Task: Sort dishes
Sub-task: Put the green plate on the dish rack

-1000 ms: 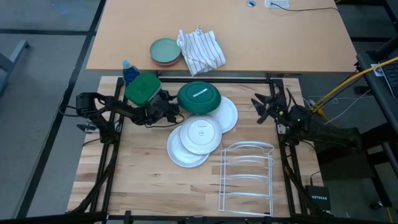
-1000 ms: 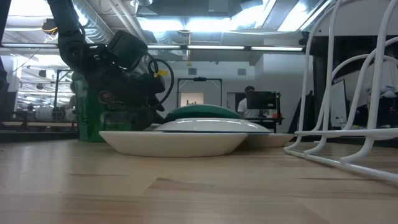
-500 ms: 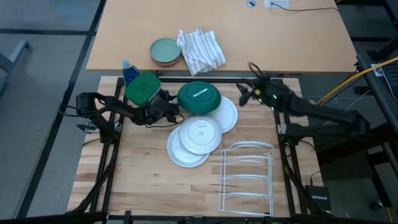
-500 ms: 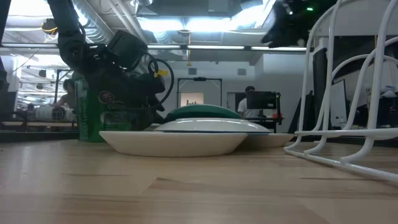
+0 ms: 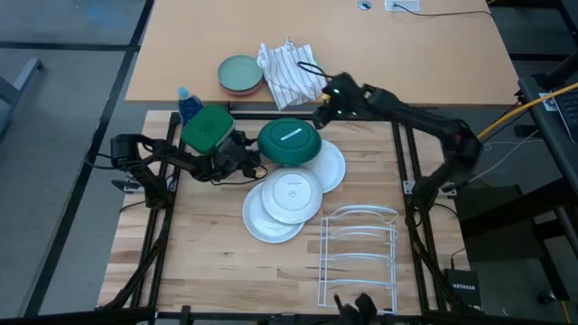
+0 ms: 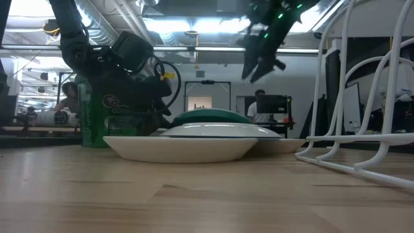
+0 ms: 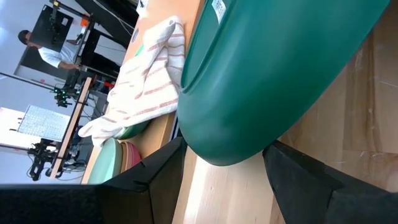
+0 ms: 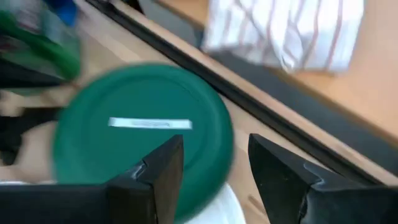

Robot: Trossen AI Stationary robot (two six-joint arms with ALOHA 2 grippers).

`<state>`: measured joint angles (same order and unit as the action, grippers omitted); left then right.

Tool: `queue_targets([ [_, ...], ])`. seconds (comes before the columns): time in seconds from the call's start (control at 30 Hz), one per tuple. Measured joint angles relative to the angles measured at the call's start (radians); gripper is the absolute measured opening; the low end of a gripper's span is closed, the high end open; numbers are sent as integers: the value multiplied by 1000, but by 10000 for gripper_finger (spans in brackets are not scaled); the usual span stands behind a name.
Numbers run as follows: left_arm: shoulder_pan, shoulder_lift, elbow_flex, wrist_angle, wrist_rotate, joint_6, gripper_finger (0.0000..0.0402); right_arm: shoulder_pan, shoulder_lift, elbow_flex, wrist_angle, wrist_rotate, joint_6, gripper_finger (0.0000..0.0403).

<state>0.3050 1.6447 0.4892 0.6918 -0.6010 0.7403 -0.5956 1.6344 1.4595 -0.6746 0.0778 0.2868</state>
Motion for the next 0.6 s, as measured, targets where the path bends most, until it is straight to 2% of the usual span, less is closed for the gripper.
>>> queue_targets([
  [0.13, 0, 0, 0, 0, 0, 0, 210, -17, 130, 102, -97, 0, 1, 186],
  [0.3, 0, 0, 0, 0, 0, 0, 210, -14, 231, 187, -187, -20, 28, 186],
  [0.6, 0, 0, 0, 0, 0, 0, 210, -14, 279, 230, -240, -36, 97, 186],
])
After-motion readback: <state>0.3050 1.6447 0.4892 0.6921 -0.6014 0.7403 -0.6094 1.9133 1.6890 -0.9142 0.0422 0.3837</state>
